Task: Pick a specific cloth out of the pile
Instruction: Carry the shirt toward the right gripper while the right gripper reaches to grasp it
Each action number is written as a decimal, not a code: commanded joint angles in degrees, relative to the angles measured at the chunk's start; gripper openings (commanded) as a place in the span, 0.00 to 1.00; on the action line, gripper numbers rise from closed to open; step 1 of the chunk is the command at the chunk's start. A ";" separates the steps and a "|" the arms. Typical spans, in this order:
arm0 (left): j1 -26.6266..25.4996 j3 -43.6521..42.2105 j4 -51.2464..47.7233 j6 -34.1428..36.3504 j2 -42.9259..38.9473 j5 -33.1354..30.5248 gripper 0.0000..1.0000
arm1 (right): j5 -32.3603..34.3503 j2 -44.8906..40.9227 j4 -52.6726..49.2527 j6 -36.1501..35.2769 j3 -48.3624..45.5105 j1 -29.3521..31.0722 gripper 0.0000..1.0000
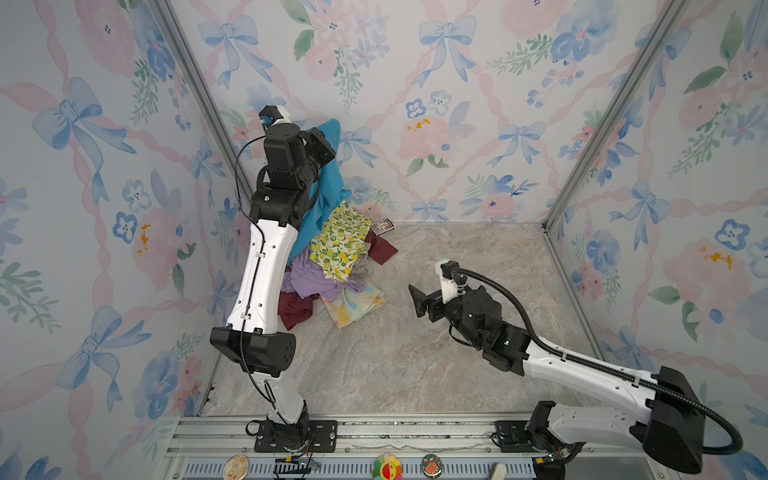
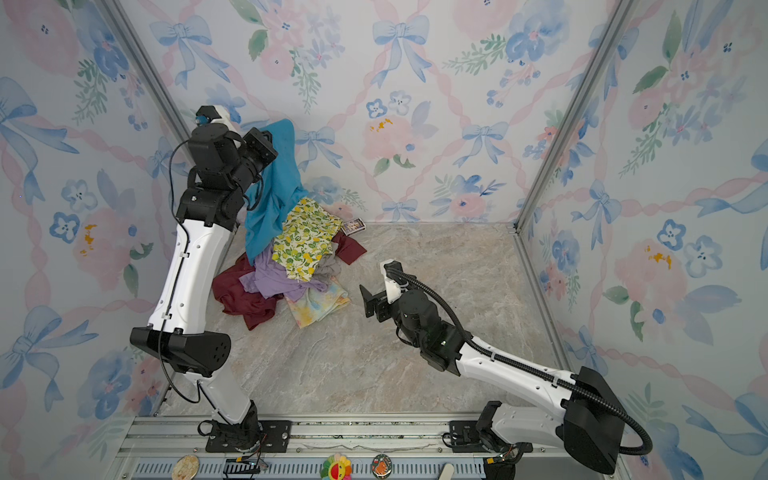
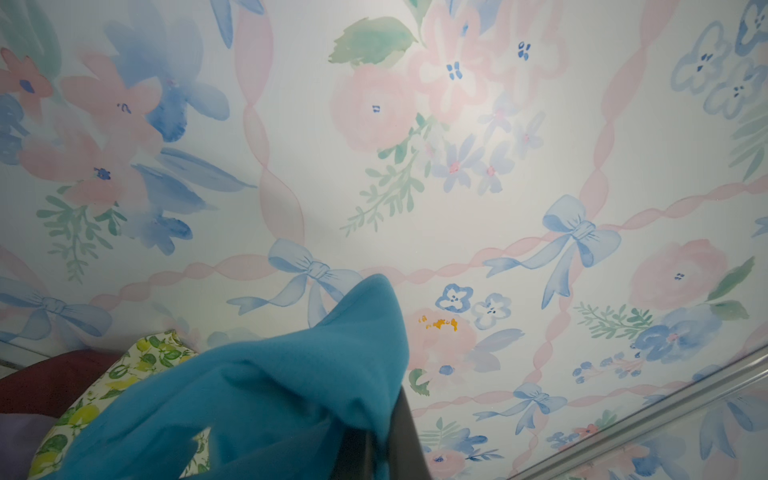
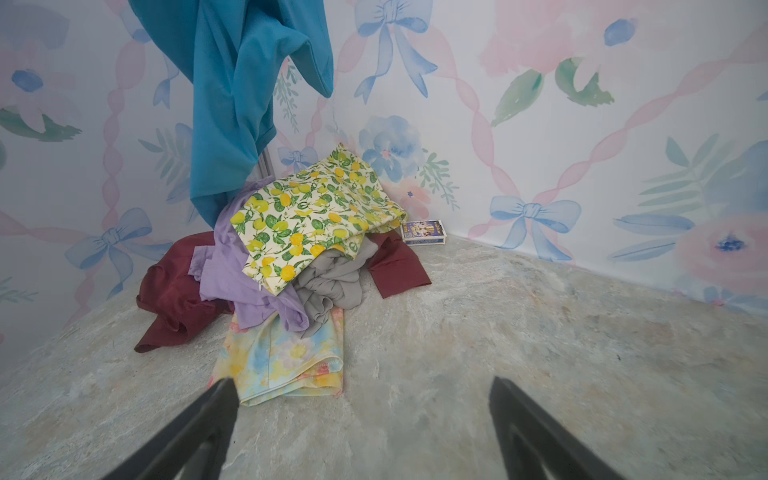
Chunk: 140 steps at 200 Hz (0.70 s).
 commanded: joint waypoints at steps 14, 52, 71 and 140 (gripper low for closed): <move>-5.20 3.25 1.87 0.42 -1.01 -0.25 0.00 | -2.36 -1.69 -0.32 2.11 -0.55 -2.61 0.97; -12.12 7.36 1.84 0.44 2.04 -1.07 0.00 | -5.54 -1.50 0.68 3.94 -0.30 -5.65 0.97; -15.38 8.47 1.93 0.92 3.32 -1.98 0.00 | -5.69 -0.76 2.20 3.27 0.27 -5.82 0.97; -22.06 5.10 1.82 0.27 4.78 0.33 0.00 | -6.69 5.93 12.20 3.78 6.17 -8.57 0.97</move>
